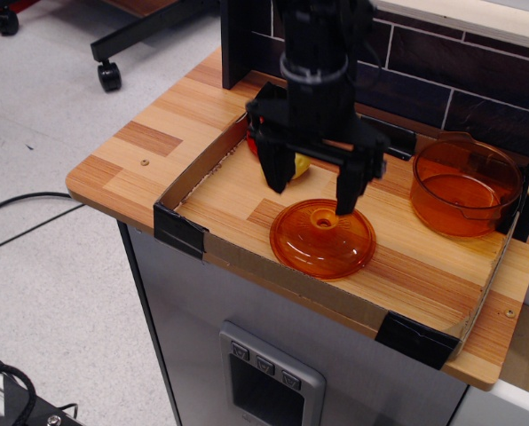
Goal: Put lid on pot
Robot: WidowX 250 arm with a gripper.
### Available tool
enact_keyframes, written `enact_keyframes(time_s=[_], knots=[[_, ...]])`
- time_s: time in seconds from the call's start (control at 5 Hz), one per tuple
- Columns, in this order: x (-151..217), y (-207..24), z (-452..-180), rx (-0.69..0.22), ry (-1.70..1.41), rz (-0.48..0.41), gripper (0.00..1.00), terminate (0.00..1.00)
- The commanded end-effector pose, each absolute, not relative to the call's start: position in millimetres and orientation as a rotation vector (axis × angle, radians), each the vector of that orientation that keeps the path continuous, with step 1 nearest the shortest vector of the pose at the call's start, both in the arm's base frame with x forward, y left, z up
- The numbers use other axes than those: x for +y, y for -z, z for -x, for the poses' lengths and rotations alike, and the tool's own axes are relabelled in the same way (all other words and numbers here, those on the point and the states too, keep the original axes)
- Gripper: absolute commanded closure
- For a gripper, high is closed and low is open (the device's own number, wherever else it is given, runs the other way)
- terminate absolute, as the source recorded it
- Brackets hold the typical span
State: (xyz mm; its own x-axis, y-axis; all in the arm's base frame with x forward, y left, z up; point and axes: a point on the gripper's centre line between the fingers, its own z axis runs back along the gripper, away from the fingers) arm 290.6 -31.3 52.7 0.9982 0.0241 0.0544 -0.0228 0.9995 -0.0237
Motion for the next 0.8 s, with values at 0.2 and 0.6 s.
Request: enact_keyframes(time_s=[0.2, 0.6], knots=[[-42.9, -24.3, -306.4, -0.078, -0.028, -0.014, 0.00, 0.00], [-37.5, -29.4, -308.3, -0.062, -0.062, 0.007, 1.00, 0.00]])
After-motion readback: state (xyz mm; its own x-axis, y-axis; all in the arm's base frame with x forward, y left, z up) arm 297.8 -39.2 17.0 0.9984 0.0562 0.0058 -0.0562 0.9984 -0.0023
